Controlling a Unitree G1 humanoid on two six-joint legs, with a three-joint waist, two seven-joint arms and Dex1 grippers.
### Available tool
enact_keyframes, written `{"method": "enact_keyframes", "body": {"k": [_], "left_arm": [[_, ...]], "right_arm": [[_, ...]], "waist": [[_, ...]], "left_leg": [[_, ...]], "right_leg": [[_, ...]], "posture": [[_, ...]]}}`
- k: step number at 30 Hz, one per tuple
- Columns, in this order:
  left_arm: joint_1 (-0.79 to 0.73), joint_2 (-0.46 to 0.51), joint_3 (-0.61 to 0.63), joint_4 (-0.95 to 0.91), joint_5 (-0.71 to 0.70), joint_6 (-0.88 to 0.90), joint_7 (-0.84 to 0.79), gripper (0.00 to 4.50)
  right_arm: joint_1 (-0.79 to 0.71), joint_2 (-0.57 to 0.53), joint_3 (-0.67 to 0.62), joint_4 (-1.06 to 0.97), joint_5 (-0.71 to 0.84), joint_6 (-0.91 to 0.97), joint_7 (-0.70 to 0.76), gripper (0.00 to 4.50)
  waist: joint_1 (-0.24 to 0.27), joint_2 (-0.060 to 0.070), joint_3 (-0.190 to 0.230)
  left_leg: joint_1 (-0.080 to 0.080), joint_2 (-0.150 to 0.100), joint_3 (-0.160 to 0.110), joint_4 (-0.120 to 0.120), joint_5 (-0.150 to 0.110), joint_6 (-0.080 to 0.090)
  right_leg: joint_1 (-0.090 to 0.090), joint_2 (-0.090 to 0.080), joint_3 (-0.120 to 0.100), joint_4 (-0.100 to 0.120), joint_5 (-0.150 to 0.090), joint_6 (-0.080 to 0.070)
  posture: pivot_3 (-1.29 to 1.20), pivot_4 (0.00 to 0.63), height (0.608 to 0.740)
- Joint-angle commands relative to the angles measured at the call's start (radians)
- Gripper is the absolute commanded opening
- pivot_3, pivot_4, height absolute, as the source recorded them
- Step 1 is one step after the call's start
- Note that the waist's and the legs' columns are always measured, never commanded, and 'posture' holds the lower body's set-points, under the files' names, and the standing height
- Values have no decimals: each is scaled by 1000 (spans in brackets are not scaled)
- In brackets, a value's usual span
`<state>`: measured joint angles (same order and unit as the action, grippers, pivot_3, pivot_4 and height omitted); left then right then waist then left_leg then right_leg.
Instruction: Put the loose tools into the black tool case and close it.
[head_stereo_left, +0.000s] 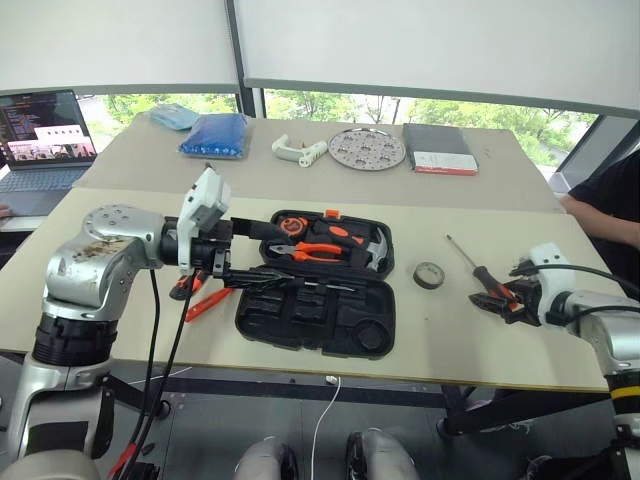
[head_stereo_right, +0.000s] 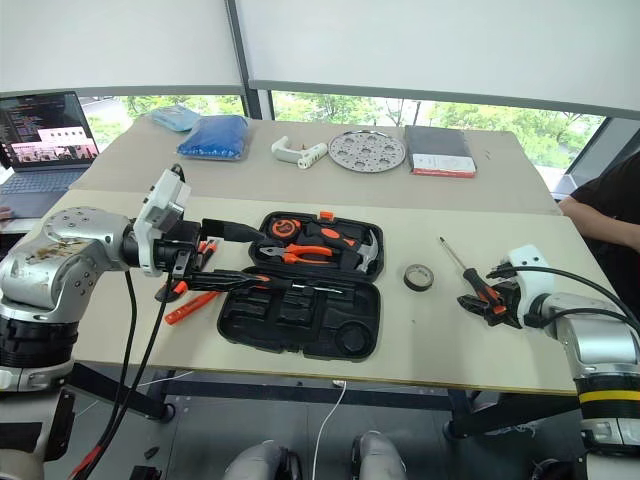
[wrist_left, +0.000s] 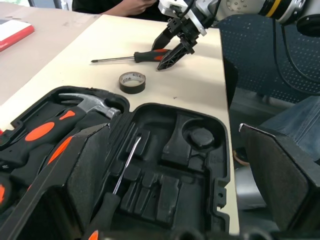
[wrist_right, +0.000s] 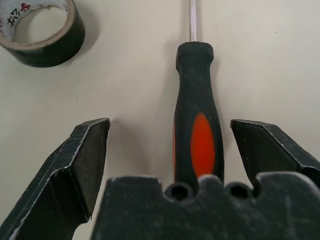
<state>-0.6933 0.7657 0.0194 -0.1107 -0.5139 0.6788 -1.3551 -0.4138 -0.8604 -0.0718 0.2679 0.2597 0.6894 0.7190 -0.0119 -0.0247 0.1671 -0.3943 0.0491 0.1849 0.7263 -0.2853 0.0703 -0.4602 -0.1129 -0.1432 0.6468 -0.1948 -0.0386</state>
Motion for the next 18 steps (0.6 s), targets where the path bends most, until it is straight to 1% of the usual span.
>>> {"method": "enact_keyframes", "body": {"k": [1,2,3,4,6,8,10,11,13,14,16,18], "left_arm": [[5,24,28,-39,-21,-17,20,4500],[9,26,28,-39,-18,-22,23,4500],[9,28,26,-37,-18,-25,25,4500],[9,30,26,-35,-19,-27,26,4500],[8,32,23,-31,-20,-29,28,4500],[9,34,20,-28,-19,-32,28,4500],[13,38,16,-25,-20,-38,24,4500],[16,41,15,-23,-19,-42,21,4500],[23,49,9,-10,-12,-52,11,4500],[28,57,4,0,-5,-59,1,4500],[39,77,-5,20,7,-77,-26,4500],[53,99,-12,40,19,-97,-48,4500]], "right_arm": [[-49,-20,32,42,-30,63,22,3999],[-59,-22,35,54,-34,65,27,3796],[-68,-27,43,66,-40,60,36,3472],[-72,-31,50,74,-47,53,44,2993],[-77,-36,54,86,-54,41,53,2436],[-79,-37,51,96,-54,38,54,1725],[-82,-33,37,99,-59,29,33,1117],[-88,-30,25,100,-63,18,14,1013],[-121,-29,-9,102,-57,-2,-10,1014],[-139,-35,-18,83,-47,-25,7,1014],[-165,-49,-5,12,-30,-78,77,1014],[-184,-61,30,-80,-9,-93,168,1014]], "waist": [[-1,0,0],[-1,0,0],[-1,0,0],[-1,0,0],[-1,0,0],[1,0,0],[3,0,0],[3,0,0],[2,0,0],[2,1,0],[-1,2,1],[-7,4,2]], "left_leg": [[0,0,0,0,0,0],[0,0,0,0,0,0],[0,0,0,0,0,0],[0,0,0,0,0,0],[0,0,0,0,0,0],[0,0,0,0,0,0],[0,0,0,0,0,0],[0,0,0,0,0,0],[0,0,0,0,0,0],[0,0,0,0,0,0],[-1,0,0,0,0,0],[-2,0,0,0,0,0]], "right_leg": [[0,0,0,0,0,0],[0,0,0,0,0,0],[0,0,0,0,0,0],[0,0,0,0,0,0],[0,0,0,0,0,0],[0,0,0,0,0,0],[0,-1,0,0,0,0],[1,-1,0,0,0,0],[1,-1,0,0,0,0],[0,-1,0,0,0,0],[-1,-1,0,0,0,0],[-3,-1,0,0,0,0]], "posture": [[0,150,718],[0,150,718],[0,150,718],[0,150,718],[0,150,718],[0,150,718],[0,150,718],[0,150,718],[0,150,718],[0,150,718],[0,150,718],[0,150,718]]}}
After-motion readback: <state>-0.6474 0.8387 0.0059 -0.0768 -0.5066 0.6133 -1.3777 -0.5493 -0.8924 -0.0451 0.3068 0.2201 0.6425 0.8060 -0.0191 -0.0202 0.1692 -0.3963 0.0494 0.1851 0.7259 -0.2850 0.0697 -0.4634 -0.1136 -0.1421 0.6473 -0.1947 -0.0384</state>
